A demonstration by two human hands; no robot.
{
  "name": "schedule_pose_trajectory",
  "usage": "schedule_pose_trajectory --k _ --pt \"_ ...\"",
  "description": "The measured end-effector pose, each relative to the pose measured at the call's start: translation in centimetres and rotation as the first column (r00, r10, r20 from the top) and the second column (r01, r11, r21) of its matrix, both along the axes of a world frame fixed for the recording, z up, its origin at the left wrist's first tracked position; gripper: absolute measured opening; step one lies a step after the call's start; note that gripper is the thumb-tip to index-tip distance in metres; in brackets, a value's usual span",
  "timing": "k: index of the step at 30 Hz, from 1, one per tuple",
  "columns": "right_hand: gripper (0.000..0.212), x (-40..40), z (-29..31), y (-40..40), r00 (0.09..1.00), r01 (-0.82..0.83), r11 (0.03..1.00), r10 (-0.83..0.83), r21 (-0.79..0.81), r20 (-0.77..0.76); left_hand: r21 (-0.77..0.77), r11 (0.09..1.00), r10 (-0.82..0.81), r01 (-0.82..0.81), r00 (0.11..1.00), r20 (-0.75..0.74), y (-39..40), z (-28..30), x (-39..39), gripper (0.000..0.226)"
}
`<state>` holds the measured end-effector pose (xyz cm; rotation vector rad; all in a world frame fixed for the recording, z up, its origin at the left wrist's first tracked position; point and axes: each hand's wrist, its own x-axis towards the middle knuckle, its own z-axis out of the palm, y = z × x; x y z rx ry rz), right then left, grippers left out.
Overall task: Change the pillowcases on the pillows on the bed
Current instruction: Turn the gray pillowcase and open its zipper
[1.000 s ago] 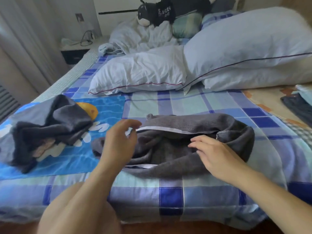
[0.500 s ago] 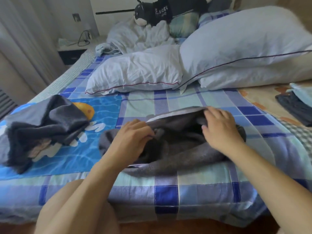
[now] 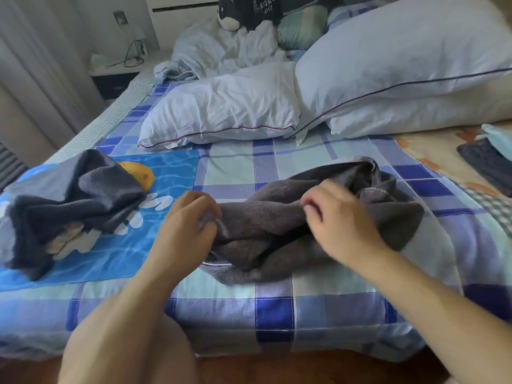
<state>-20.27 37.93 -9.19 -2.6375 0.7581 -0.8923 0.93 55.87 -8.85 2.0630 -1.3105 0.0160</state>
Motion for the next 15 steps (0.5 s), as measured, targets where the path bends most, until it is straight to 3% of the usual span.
schedule_pose_trajectory --k 3,5,7,9,12,15 --pt "0.005 0.5 -1.4 2.5 0.96 -0.107 0.986 0.136 0.129 -0.243 0.034 0.995 -0.093 0.09 0.991 0.099 -0.8 -0.3 -0.9 0.026" --pt "0.017 0.6 -2.2 2.8 0.931 -0.135 0.976 0.184 0.172 -0.315 0.02 0.997 0.068 -0.07 0.991 0.114 -1.0 -1.1 -1.0 0.017" --pt "0.046 0.7 -2.5 2.6 0.942 -0.182 0.965 0.226 0.186 -0.248 0.026 0.93 0.367 -0.366 0.93 -0.026 -0.6 -0.8 -0.7 0.016" --pt "0.07 1.0 -2.0 1.8 0.955 -0.196 0.96 0.232 0.199 -0.183 0.214 0.844 0.53 -0.492 0.828 -0.183 0.1 -0.2 -0.1 0.039" --pt "0.078 1.6 -1.1 0.5 0.956 -0.169 0.929 0.237 0.331 -0.175 0.388 0.863 0.491 -0.322 0.715 -0.498 0.5 0.3 -0.2 0.049" --pt "0.078 1.9 -1.0 0.2 0.941 -0.174 0.914 0.264 0.367 -0.21 0.229 0.933 0.356 -0.277 0.619 -0.7 0.1 -0.2 -0.7 0.03"
